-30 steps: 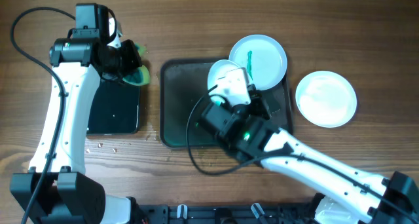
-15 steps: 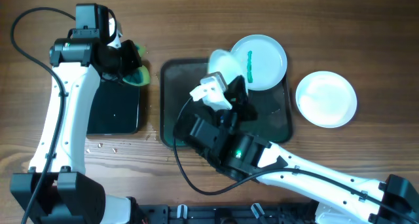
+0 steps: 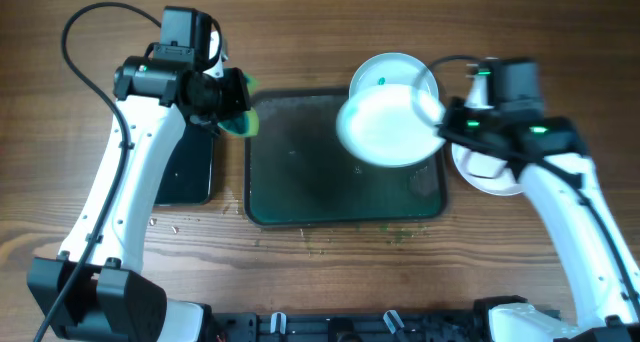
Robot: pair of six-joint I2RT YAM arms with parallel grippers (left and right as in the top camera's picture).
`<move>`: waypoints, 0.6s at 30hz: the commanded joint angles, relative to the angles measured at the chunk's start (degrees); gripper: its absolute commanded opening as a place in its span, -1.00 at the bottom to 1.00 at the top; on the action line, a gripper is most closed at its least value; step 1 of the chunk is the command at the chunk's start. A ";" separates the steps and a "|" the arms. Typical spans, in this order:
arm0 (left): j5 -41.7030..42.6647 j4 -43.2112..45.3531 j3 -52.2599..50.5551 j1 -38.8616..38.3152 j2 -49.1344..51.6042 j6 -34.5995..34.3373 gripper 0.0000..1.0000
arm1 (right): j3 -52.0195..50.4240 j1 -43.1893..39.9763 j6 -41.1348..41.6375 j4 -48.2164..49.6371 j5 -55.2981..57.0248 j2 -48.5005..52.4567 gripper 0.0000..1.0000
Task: Clean dirty plates on tray and stack at the side
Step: 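Lift the second plate with right gripper and stack it on the first, then pull the top plate to tray center with the right gripper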
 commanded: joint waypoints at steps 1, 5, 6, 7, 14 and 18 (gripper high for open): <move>0.04 0.59 0.15 -0.98 0.46 0.28 -0.92 | -0.20 -15.43 0.92 -5.03 1.01 -2.40 -0.92; 0.04 0.59 0.15 -0.98 0.44 0.28 -0.92 | -1.81 -27.23 0.87 -9.07 13.62 -1.92 -0.92; 0.04 0.61 0.15 -0.98 0.46 0.28 -0.92 | -3.21 -28.13 0.94 -8.68 16.00 -1.92 -0.92; 0.04 0.61 0.15 -0.98 0.46 0.28 -0.92 | -5.31 -28.17 1.62 -7.43 17.57 -1.92 -0.92; 0.04 0.61 0.15 -0.98 0.46 0.28 -0.92 | -12.28 -28.11 -0.70 1.40 10.58 1.99 -0.31; 0.02 0.55 0.15 -0.98 0.46 0.33 -0.92 | -3.41 -24.20 -7.41 0.31 -2.64 1.99 -0.19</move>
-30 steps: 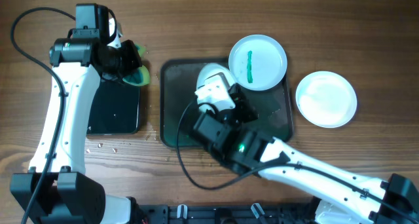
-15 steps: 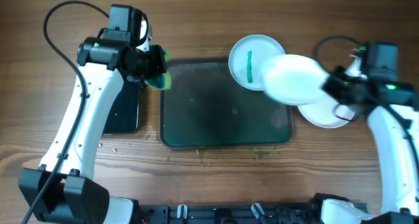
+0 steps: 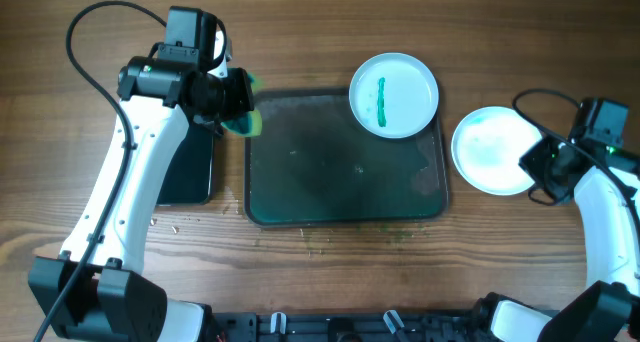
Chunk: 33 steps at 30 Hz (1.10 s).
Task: Clean dirty plates on tray and stack at the side
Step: 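Pull the top plate to tray center with the right gripper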
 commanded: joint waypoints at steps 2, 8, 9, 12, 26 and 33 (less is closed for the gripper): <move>-0.98 0.20 0.15 -0.11 0.44 0.28 -0.92 | 13.14 9.66 -7.91 1.20 -12.81 1.16 -0.17; -1.05 0.24 0.15 -0.11 0.44 0.07 -0.92 | 25.57 21.99 -13.57 7.50 -7.52 21.20 -0.04; -1.05 0.24 0.15 -0.11 0.44 0.09 -0.92 | 27.34 21.99 -14.36 8.09 -7.76 25.22 -0.04; -1.05 0.24 0.15 -0.11 0.44 0.09 -0.92 | 30.99 22.03 -19.76 11.37 -10.43 36.24 -0.10; -1.03 0.61 0.15 -0.11 0.44 0.07 -0.92 | 30.99 24.68 -17.73 2.89 -15.54 36.59 -0.91; -0.96 -0.85 -1.79 -0.11 1.62 -0.13 -0.92 | 26.38 38.95 -10.82 -3.78 -16.90 34.12 -0.91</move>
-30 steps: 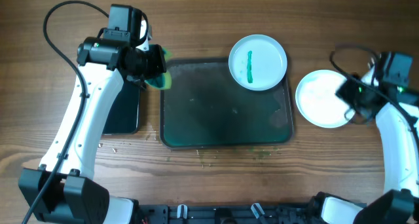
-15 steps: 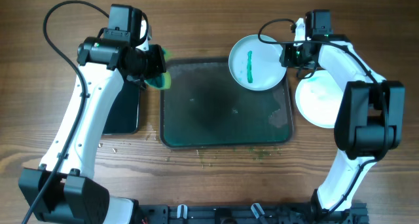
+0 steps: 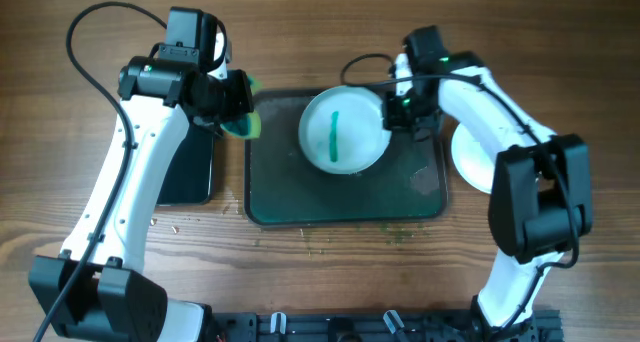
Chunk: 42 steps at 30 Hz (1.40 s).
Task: Clean dirty plates on tray and stack at the side
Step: 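Pull the top plate to tray center with the right gripper, then scrub the third plate with the sponge in the left gripper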
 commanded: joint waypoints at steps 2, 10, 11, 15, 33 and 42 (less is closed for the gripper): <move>0.70 0.33 -4.17 -0.11 2.25 -0.09 -0.92 | -5.11 3.50 3.61 3.21 -2.99 -1.05 -0.92; 4.68 7.45 -7.65 -9.42 11.98 2.29 -0.92 | -9.60 3.52 4.13 8.66 -5.09 0.52 -0.91; 4.68 9.05 -7.65 -10.73 13.94 2.29 -0.92 | -9.60 3.52 3.34 8.83 -5.62 0.52 -0.91; 4.68 13.27 -7.65 -13.35 19.37 2.27 -0.92 | -9.60 3.52 3.10 9.07 -6.27 0.52 -0.91; 3.63 24.57 -7.67 -19.41 26.32 1.16 -0.92 | -9.60 3.52 3.15 9.77 -6.25 0.52 -0.91; -32.20 12.94 -7.67 -18.14 26.32 -19.47 -0.92 | -9.60 3.52 3.28 10.10 -5.77 0.52 -0.91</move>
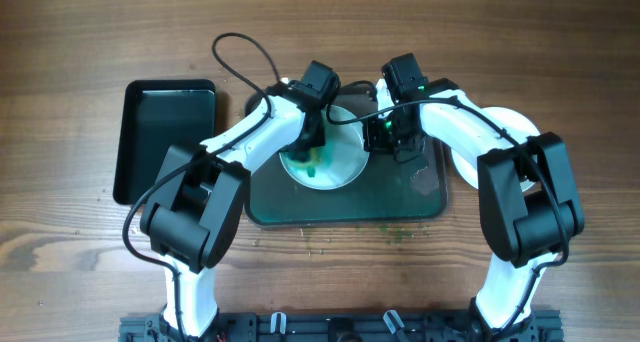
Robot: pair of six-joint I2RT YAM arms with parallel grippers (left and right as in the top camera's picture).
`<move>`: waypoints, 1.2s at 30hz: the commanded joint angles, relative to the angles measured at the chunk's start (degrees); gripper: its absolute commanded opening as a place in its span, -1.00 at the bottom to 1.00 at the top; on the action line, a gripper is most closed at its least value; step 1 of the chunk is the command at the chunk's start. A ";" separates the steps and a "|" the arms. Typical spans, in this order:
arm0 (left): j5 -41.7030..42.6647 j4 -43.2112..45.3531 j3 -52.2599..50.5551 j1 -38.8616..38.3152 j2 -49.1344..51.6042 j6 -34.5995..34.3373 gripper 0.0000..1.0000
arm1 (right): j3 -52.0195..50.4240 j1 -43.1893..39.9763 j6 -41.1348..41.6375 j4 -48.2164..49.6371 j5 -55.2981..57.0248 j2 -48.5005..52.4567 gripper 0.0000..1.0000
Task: Clean dirty plates on tray and stack at the side
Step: 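Scrub the third plate with the sponge in the left gripper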
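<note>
A white plate with green smears lies on the dark green tray, near its back edge. My left gripper is over the plate, shut on a green sponge that presses on the plate's face. At the plate's right rim my right gripper appears shut on the edge. A clean white plate rests on the table right of the tray, mostly hidden by my right arm.
A small black tray sits on the table at the left. Green crumbs lie scattered on the wood in front of the big tray. Cables loop behind both wrists at the tray's back edge.
My left arm has moved from the black tray at the left to the dirty plate, and the sponge now sits on it. The plate lies slightly further left, and the right gripper stays at its rim.
First my right gripper held a clean plate over the tray's right back corner while the left held the sponge at the left. Then that plate lay on the table at the right. Then the right gripper had the streaked plate mid-tray. Now the sponge is on it.
</note>
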 commanded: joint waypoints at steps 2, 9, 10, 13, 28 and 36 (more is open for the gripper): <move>-3.17 -5.33 -1.55 0.90 1.49 -3.17 -0.92 | -0.26 -0.02 -0.61 -0.15 -0.02 0.61 -0.91; 40.87 -4.35 -1.55 0.20 1.49 27.63 -0.92 | -0.26 -0.15 -0.57 -0.11 -0.07 0.63 -0.91; 40.87 -3.45 -1.55 0.22 1.49 27.63 -0.92 | -0.26 -0.15 -0.61 -0.13 -0.09 0.63 -0.91; 37.42 3.32 -1.55 0.39 1.49 23.71 -0.92 | -0.26 -0.15 -0.59 -0.15 -0.11 0.63 -0.91; 6.62 -5.51 -1.55 0.17 1.49 -0.83 -0.92 | -0.26 -0.20 -0.59 0.09 -1.20 0.63 -0.91; 31.50 5.49 -1.55 1.03 1.49 12.90 -0.92 | -0.26 -0.20 -0.70 -1.14 -3.50 0.63 -0.91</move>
